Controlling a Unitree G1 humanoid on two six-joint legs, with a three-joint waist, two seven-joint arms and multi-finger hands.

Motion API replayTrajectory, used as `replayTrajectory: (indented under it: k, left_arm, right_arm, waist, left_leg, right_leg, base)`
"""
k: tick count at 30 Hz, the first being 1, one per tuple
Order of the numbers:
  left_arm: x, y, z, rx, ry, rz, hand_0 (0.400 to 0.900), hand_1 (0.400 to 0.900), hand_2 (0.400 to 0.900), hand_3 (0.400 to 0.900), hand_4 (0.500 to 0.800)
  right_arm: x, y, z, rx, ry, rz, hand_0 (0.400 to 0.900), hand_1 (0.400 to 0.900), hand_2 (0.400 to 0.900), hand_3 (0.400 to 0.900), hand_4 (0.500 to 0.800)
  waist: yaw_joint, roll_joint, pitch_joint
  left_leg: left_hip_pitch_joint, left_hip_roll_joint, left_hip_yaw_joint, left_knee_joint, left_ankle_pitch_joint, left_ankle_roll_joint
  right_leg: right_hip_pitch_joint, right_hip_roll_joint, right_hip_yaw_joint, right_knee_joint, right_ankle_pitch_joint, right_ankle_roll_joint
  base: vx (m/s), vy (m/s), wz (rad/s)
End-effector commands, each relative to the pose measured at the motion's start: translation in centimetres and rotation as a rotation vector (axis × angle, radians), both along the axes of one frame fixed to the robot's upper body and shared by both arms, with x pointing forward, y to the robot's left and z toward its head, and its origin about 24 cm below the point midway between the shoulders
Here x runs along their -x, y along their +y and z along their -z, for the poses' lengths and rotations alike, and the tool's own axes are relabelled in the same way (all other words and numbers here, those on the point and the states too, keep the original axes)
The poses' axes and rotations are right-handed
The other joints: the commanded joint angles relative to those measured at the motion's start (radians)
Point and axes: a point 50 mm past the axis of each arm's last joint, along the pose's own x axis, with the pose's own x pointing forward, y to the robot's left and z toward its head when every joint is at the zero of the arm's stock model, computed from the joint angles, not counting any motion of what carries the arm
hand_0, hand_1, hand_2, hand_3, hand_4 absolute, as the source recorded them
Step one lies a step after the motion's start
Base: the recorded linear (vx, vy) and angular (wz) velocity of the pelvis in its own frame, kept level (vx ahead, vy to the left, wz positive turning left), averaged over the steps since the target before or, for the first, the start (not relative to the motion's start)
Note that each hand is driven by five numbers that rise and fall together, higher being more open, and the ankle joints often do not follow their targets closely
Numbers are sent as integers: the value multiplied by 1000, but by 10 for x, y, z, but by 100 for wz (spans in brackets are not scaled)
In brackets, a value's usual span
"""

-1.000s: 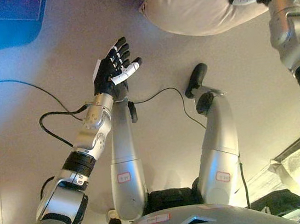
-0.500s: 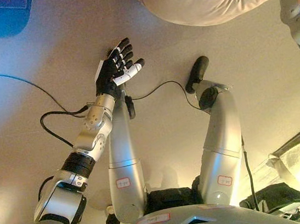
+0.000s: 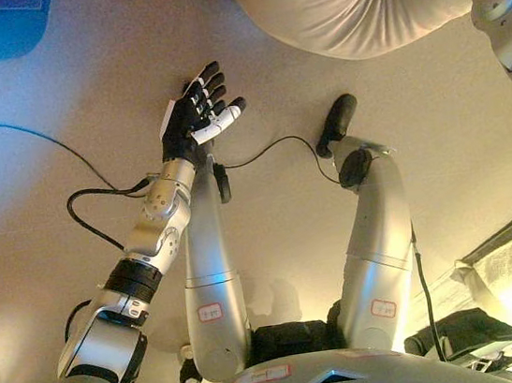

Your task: Pick up the pillow and put it on the sofa.

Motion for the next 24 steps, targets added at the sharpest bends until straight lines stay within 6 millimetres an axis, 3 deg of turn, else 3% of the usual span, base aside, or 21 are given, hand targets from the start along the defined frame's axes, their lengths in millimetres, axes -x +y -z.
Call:
replayTrajectory:
  k: [1,16,17,24]
  left_arm:
    - [8,-10,-11,67,-74,47,900,900,900,900,800]
    - [5,1,-5,52,-51,-26,900,900,900,900,800]
    - [5,3,-4,44,-52,-42,900,900,900,900,800]
    - [2,13,-2,38,-52,-125,900,900,900,900,800]
  right_arm:
    - [11,10,-50,-9,-188,-78,400,400,400,400,500]
    - [24,19,-59,23,-296,-143,400,400,400,400,500]
    - [26,20,-61,26,-310,-147,400,400,400,400,500]
    - [45,27,-66,29,-433,-215,400,400,400,400,500]
  waist:
    - [22,-12,-28]
    - [5,-12,-38]
    - [2,-13,-36]
    - [-17,-14,-33]
  left_leg:
    - [71,20,-25,62,-164,-40]
    - [128,30,-14,18,-147,-41]
    - [127,24,-11,-7,-107,-39]
    - [228,38,5,-79,-82,-44]
  right_leg:
    - [10,21,25,-37,23,80]
    - [68,28,28,-78,37,85]
    - [70,26,26,-107,77,78]
    - [176,36,22,-186,109,83]
  base:
    - [-8,14,-4]
    - [-9,2,0]
    - [-120,19,2]
    - [-24,1,-1]
